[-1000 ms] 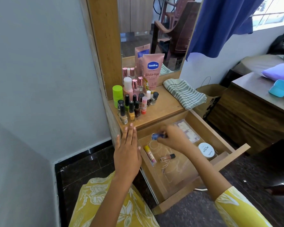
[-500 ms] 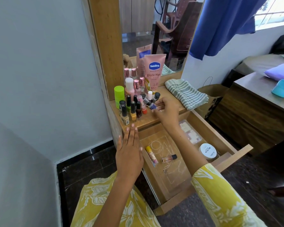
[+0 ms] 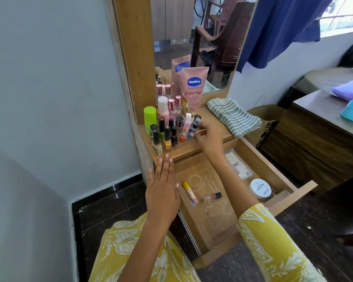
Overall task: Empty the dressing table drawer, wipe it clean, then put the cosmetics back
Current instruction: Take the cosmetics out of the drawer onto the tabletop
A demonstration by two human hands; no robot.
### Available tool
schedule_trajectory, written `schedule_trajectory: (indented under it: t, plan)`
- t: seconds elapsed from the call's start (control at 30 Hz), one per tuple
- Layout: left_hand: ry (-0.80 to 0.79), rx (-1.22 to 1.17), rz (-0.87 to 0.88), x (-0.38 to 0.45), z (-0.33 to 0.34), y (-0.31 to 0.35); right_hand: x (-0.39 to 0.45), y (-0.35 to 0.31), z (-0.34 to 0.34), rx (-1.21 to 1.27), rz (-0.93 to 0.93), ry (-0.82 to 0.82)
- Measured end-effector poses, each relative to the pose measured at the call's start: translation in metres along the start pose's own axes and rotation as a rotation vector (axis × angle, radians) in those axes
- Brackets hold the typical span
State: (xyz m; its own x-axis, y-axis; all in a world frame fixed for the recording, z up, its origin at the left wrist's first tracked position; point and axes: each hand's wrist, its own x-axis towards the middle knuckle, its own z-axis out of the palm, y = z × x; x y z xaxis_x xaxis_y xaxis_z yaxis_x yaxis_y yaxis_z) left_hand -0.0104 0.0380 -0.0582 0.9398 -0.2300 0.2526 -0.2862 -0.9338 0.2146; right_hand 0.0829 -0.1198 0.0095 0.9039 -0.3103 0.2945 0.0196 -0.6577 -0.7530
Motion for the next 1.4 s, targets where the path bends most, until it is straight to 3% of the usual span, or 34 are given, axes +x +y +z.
schedule_trajectory:
  t: [0.23,0.6,0.73,0.8,0.93,1.03,1.2,1.3,1.4]
  plan:
    - [0.012,0.002,0.015,0.0,0.001,-0.001,0.006,-0.002,0.0,-0.084,0.002,-0.079]
    - [0.006,-0.002,0.016,0.0,0.001,-0.001,-0.006,0.001,0.0,-0.023,0.036,-0.108]
    - [0.009,-0.004,0.014,0.0,-0.001,-0.001,-0.023,0.012,-0.013,-0.035,-0.027,-0.046]
    - [0.002,-0.016,0.016,0.0,-0.001,-0.001,-0.037,0.019,-0.029,-0.15,-0.082,-0.198]
    - [-0.006,-0.025,0.019,0.0,-0.003,-0.001,-0.061,0.047,-0.044,-0.617,-0.086,-0.82]
    - [-0.015,-0.027,0.011,0.0,-0.006,-0.001,-0.071,0.071,-0.039,-0.91,-0.143,-0.938]
    - [-0.03,-0.035,0.003,-0.001,-0.01,0.001,-0.069,0.086,-0.037,-0.952,-0.211,-0.892]
    - [-0.027,-0.031,0.009,-0.002,-0.011,0.002,-0.057,0.068,-0.047,-0.524,-0.093,-0.678]
    - [-0.002,-0.066,0.002,-0.001,-0.011,0.002,-0.048,0.035,-0.051,0.025,-0.008,-0.308]
